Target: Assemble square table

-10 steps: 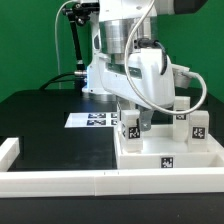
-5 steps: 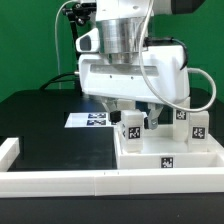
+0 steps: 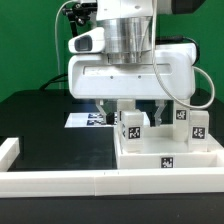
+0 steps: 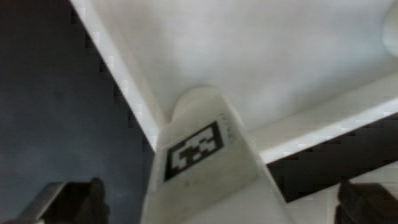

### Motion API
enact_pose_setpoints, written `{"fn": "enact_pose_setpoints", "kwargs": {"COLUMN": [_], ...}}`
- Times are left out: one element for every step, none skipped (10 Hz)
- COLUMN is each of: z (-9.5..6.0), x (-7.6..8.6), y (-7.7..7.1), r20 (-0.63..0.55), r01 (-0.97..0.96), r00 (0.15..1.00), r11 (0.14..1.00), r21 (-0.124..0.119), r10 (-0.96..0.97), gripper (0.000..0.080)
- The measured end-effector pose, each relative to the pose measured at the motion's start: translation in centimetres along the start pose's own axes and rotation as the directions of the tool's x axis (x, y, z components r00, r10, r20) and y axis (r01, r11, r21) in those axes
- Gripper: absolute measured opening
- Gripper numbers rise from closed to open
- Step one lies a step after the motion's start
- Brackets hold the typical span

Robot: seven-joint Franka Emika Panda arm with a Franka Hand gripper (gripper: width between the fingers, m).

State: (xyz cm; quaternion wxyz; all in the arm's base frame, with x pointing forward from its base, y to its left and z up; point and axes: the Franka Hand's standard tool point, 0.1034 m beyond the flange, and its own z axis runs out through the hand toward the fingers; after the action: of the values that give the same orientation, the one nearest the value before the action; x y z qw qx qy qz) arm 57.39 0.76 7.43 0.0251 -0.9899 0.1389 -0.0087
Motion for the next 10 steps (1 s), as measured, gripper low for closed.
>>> {"fn": "enact_pose_setpoints", "kwargs": {"z": [0.01, 0.03, 0.06, 0.05, 0.04, 0.05, 0.06, 0.06, 0.06, 0.06], "x": [-0.06, 0.01, 0.08, 0.09, 0.12, 0.11, 0.11, 0.11, 0.11, 0.11], "y": [-0.03, -0.01, 0.15, 0.16, 0.17, 0.17, 0.17, 0.18, 0.17, 0.18], "r20": [0.008, 0.014, 0.017, 0.016, 0.015, 0.015, 0.015, 0.015, 0.015, 0.015], "r01": [0.079, 0.156, 0.289, 0.298, 0.313, 0.312, 0.312, 0.312, 0.305, 0.286], "r00": [0.997, 0.988, 0.957, 0.954, 0.95, 0.95, 0.95, 0.95, 0.952, 0.958], "r11": [0.997, 0.988, 0.957, 0.954, 0.95, 0.95, 0.95, 0.95, 0.952, 0.958], "r21": [-0.002, -0.007, -0.014, -0.014, -0.014, -0.014, -0.014, -0.014, -0.014, -0.014], "r10": [-0.079, -0.156, -0.289, -0.298, -0.313, -0.312, -0.312, -0.312, -0.305, -0.286], "gripper": [0.0649, 0.0649, 0.0649, 0.0649, 0.0649, 0.0516, 0.0378, 0.0288, 0.0288, 0.0289]}}
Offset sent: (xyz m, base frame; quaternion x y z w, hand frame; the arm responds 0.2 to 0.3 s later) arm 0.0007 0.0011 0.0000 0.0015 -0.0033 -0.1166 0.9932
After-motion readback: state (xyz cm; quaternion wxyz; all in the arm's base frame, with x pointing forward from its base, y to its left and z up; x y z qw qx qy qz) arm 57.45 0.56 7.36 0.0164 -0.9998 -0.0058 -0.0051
